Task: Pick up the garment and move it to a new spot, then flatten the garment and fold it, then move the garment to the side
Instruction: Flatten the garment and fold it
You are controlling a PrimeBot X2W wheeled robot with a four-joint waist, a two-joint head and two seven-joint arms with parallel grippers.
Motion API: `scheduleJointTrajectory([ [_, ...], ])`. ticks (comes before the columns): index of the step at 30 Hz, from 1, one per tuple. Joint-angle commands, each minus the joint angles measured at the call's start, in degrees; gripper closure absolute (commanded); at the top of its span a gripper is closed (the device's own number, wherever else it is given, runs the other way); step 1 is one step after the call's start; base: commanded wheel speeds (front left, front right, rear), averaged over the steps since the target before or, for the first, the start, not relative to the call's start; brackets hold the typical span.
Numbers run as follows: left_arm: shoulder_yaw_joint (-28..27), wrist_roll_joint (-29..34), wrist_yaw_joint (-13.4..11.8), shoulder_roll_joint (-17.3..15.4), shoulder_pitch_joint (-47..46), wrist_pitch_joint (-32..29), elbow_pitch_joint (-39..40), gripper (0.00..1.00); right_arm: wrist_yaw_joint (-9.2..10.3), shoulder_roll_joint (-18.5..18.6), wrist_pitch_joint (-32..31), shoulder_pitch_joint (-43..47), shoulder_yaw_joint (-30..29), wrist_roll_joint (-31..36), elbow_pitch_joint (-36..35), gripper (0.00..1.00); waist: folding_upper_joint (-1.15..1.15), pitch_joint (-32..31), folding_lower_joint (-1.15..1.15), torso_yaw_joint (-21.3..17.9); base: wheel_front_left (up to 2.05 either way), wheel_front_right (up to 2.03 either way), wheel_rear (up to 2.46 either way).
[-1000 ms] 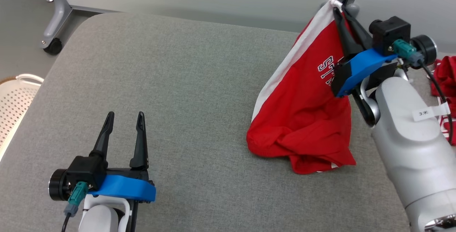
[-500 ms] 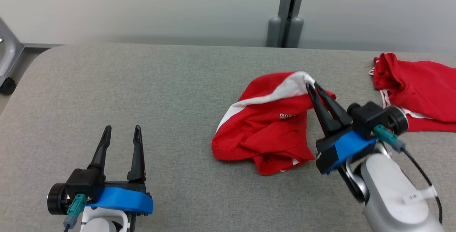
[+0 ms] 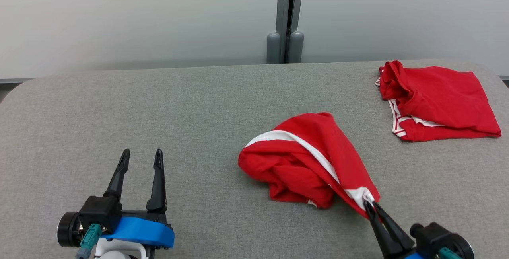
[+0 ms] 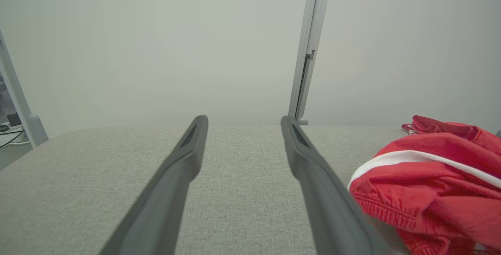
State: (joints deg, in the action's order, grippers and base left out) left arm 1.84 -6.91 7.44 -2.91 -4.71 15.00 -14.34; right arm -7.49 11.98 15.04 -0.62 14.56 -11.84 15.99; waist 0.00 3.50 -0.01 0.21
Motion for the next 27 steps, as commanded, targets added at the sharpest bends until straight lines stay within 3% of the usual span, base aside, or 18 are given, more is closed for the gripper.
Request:
scheduleJointTrajectory([
  [1, -0.01, -0.02, 0.06, 0.02, 0.44, 0.24, 0.1, 0.0, -0.01, -0.25, 0.17, 1.37, -0.34, -0.14, -0.34, 1.0, 0.0, 0.01, 0.01, -0.07, 0.0, 0.0, 0.0],
  [9, 0.78, 0.14, 0.06, 0.02, 0.4, 0.24, -0.2, 0.0, -0.01, -1.33, 0.17, 7.09, -6.08, 0.8, -0.47, 1.0, 0.0, 0.4, 0.01, -0.94, 0.0, 0.0, 0.0],
  [10, 0.76, 0.13, 0.06, 0.02, 0.37, 0.24, -0.25, 0.0, -0.02, -1.62, 0.17, 6.95, -6.74, 0.88, -0.81, 0.87, 0.0, 0.46, 0.01, -1.05, 0.0, 0.0, 0.0],
  [11, 0.73, 0.1, 0.06, 0.02, 0.33, 0.24, -0.24, 0.0, -0.01, -1.98, 0.17, 6.6, -7.38, 1.0, -1.37, 0.63, 0.0, 0.52, 0.01, -1.17, 0.0, 0.0, 0.0],
  [12, 0.78, 0.08, 0.06, 0.03, 0.28, 0.24, -0.27, 0.0, -0.02, -2.24, 0.17, 6.35, -7.79, 1.15, -1.74, 0.14, 0.0, 0.55, 0.01, -1.26, 0.0, 0.0, 0.0],
  [13, 0.81, 0.05, 0.06, 0.02, 0.22, 0.24, -0.3, 0.0, -0.01, -2.45, 0.18, 5.97, -8.42, 1.29, -2.49, 0.0, 0.0, 0.58, 0.01, -1.29, 0.0, 0.0, 0.0],
  [22, 1.08, -0.19, 0.07, 0.03, -0.1, 0.24, -0.56, 0.0, -0.01, -5.37, 0.17, 3.98, -12.43, 1.35, -13.17, 0.0, 0.0, 0.89, 0.01, -0.77, 0.0, 0.0, 0.0],
  [27, 1.0, -0.29, 0.07, 0.02, -0.01, 0.24, -0.69, 0.0, -0.01, -7.39, 0.17, 2.33, -12.03, 2.15, -14.87, 0.0, 0.0, 1.07, 0.01, -0.38, 0.0, 0.0, 0.0],
])
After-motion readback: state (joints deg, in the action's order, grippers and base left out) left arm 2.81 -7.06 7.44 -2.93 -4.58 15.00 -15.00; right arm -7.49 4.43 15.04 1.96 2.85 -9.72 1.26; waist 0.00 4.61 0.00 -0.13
